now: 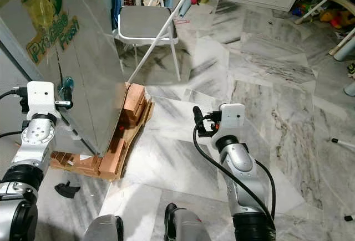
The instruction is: Restocking fridge
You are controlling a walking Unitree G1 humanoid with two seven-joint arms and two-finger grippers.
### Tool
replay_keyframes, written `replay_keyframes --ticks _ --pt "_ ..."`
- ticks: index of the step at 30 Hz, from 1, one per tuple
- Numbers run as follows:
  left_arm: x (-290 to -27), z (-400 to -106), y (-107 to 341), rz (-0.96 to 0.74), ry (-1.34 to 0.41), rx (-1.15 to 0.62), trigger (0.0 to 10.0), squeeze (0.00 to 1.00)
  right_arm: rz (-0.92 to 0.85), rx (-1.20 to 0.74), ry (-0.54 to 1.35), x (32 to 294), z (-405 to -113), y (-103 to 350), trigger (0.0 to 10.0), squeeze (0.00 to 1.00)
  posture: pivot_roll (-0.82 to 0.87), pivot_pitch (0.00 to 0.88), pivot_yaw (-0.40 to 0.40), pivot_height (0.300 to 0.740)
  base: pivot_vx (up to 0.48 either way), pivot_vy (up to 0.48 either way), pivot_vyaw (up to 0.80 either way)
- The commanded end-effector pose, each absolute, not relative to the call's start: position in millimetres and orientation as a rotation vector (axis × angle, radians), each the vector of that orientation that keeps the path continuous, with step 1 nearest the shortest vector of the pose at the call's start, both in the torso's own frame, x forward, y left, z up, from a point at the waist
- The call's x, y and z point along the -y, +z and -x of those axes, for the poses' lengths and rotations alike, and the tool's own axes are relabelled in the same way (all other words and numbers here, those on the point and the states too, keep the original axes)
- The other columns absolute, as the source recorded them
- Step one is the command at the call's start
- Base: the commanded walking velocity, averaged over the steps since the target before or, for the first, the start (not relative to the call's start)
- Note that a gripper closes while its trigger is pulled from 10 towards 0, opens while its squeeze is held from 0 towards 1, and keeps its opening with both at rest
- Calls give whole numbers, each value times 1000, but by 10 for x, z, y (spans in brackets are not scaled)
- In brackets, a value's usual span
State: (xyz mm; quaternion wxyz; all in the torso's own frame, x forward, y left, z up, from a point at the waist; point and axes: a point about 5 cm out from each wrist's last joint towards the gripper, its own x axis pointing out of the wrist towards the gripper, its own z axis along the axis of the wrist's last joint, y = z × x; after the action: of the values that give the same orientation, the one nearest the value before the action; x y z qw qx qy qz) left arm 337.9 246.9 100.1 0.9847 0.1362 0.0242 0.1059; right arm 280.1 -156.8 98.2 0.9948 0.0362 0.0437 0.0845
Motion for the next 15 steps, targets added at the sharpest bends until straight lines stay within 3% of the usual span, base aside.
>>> replay_keyframes --ticks 1,4,7,10,13,15 --pt "-2235 -3496 1109 -251 100 3 10000 0 -68 -97 173 1573 -2804 980 10000 0 56 139 -67 740 0 0 0" --pt "-2011 -3565 1192 -256 10 48 10000 0 -52 -124 170 1577 -2803 948 10000 0 54 137 -68 740 0 0 0" --pt "-1268 -3571 1374 -291 -296 180 10000 0 -12 -203 150 1616 -2790 832 10000 0 55 135 -68 740 0 0 0" --pt "-636 -3269 1320 -383 -635 288 10000 0 -27 -192 128 1635 -2798 835 10000 0 55 128 -60 740 0 0 0" --pt "-570 -3197 1224 -360 -682 258 10000 0 -33 -177 125 1632 -2802 855 10000 0 48 126 -55 740 0 0 0" --pt "-675 -3221 1135 -369 -651 221 10000 0 -39 -159 116 1637 -2794 879 10000 0 39 126 -49 740 0 0 0"
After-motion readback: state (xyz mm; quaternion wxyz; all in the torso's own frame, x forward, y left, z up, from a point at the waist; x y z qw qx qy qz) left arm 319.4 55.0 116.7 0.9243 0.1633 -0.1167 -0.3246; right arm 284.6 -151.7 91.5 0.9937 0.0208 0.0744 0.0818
